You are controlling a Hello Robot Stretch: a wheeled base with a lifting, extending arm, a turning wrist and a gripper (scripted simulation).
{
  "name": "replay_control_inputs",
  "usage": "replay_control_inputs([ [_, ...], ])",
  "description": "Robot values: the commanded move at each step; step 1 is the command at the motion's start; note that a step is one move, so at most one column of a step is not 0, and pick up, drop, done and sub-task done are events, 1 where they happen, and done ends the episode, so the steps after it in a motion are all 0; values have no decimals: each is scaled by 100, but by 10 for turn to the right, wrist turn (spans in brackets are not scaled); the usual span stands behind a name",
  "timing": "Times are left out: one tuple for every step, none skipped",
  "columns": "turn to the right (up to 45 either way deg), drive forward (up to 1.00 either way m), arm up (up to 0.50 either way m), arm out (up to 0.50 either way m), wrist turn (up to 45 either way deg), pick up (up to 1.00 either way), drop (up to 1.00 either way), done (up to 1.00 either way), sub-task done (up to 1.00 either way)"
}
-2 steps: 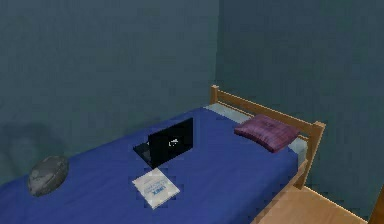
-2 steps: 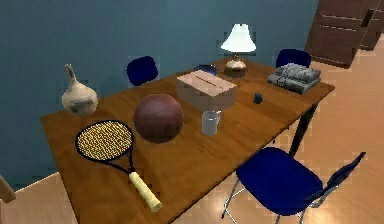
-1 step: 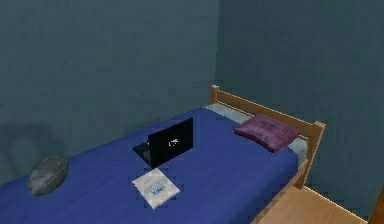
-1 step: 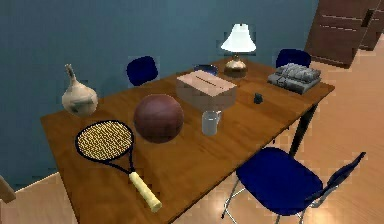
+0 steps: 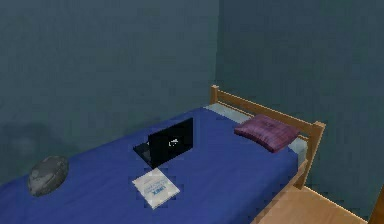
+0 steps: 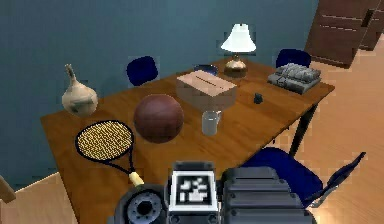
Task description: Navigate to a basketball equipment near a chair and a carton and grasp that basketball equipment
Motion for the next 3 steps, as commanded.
replay_control_inputs([
  [0, 0, 0, 40, 0, 0, 0, 0, 0],
  [0, 0, 0, 0, 450, 0, 0, 0, 0],
  [0, 0, 0, 0, 450, 0, 0, 0, 0],
])
